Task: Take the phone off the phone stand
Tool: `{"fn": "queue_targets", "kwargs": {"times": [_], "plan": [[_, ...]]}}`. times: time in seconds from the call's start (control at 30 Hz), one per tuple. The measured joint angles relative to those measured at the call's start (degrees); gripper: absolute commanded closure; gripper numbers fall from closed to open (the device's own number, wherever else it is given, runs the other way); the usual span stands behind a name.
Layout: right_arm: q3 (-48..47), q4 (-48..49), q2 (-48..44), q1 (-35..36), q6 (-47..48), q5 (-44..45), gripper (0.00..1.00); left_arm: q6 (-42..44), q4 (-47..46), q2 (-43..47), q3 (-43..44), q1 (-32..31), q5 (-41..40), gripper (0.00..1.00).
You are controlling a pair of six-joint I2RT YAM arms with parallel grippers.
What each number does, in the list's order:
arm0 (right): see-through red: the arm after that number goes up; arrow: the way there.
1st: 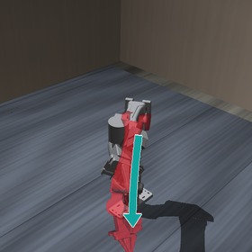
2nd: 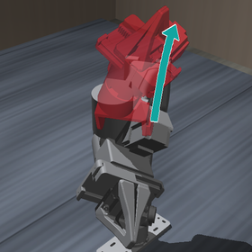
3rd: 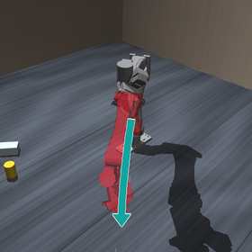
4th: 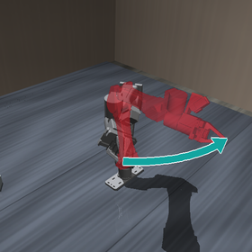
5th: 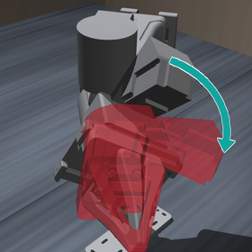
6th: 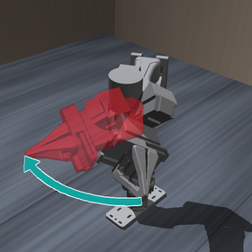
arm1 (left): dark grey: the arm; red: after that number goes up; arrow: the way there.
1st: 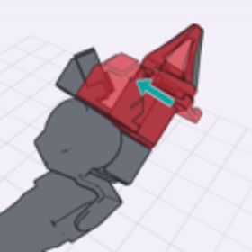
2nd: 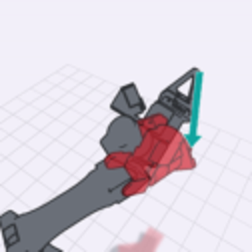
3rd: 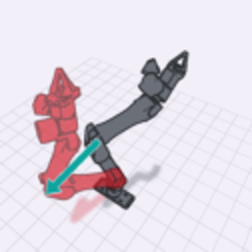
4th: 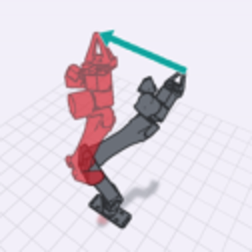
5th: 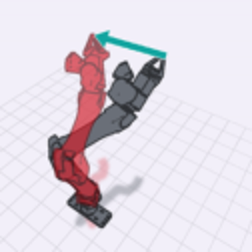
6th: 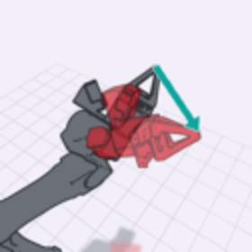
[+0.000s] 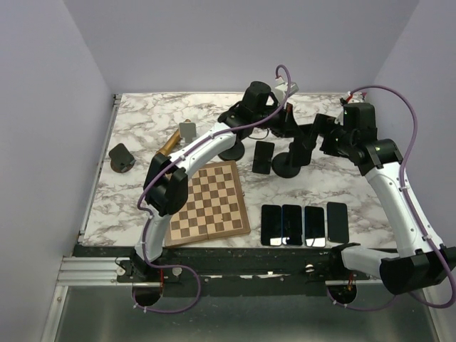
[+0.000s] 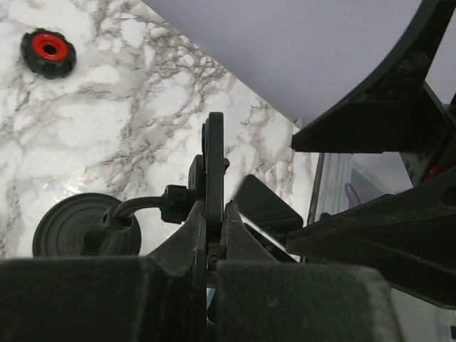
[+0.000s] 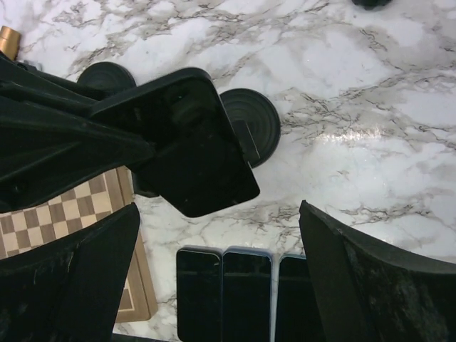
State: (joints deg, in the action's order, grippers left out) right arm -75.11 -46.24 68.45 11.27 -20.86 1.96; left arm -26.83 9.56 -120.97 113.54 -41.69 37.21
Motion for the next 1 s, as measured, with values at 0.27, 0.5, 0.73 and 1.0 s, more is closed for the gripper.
{"fn": "queue_targets", "kwargs": {"times": [0.27,0.5,0.73,1.0], "plan": [[1.2,1.6,-0.8,0.0,3.6,-2.3,0.00,-0.9,1.3,0.0,0.0,0.1,4.9,0.52],[2.6,1.7,-0.9,0.0,5.4,-3.0,0.00,-2.5,4.9,1.6,0.0,1.3,5.5,0.14],[3.2,3.9,-0.7,0.6,7.3,-7.1,0.00,-2.6,8.1,13.3,-4.1,3.5,4.6,0.11],[2.8,5.1,3.2,6.8,10.5,-5.8,0.00,-2.6,3.5,34.6,-23.5,6.1,2.0,0.02]]}}
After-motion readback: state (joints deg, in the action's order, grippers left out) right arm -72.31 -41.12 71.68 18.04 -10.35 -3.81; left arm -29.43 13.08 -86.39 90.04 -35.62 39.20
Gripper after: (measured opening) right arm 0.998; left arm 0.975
